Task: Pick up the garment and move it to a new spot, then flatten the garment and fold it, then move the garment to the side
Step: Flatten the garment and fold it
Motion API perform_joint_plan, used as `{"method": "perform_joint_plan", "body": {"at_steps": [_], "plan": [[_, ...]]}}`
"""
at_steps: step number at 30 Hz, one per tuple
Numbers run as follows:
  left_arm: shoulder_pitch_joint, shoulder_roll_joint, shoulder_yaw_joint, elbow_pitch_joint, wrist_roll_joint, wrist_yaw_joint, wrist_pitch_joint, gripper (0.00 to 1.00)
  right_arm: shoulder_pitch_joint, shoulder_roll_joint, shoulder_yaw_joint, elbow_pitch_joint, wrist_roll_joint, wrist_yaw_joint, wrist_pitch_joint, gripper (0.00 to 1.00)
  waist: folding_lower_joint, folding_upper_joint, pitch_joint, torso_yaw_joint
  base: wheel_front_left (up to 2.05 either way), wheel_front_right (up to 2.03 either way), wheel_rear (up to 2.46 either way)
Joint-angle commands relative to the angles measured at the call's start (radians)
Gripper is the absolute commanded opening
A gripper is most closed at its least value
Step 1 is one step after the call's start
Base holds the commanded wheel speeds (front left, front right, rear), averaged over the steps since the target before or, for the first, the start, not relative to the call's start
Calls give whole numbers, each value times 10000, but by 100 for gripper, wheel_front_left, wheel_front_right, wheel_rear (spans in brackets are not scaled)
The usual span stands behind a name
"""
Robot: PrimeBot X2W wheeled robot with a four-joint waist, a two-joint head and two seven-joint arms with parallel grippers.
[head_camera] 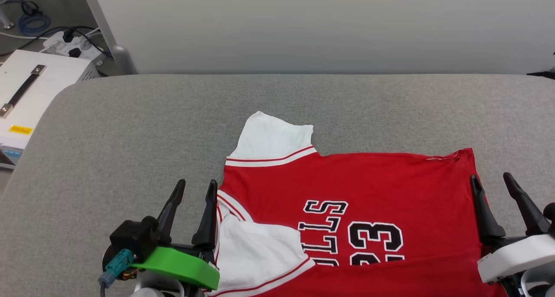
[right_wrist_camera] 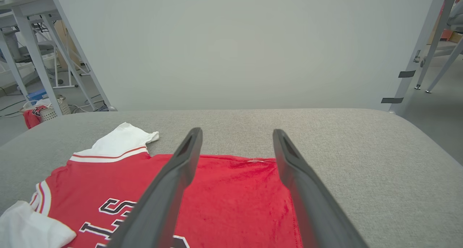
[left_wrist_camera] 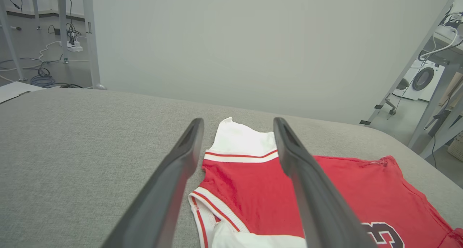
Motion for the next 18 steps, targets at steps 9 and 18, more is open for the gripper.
{"method": "perform_joint_plan", "body": {"at_steps": [9, 18], "plan": [[-1258, 229, -275, 763, 221, -656, 813, 100, -430, -162, 249, -97, -19, -7, -29, 100, 0, -1, 820, -553, 0, 0, 0], [-5139, 1036, -599, 1429, -1222, -929, 5965, 100, -1379, -383, 1023, -239, -250, -7, 20, 100, 0, -1, 2201, -1486, 0, 0, 0]]}}
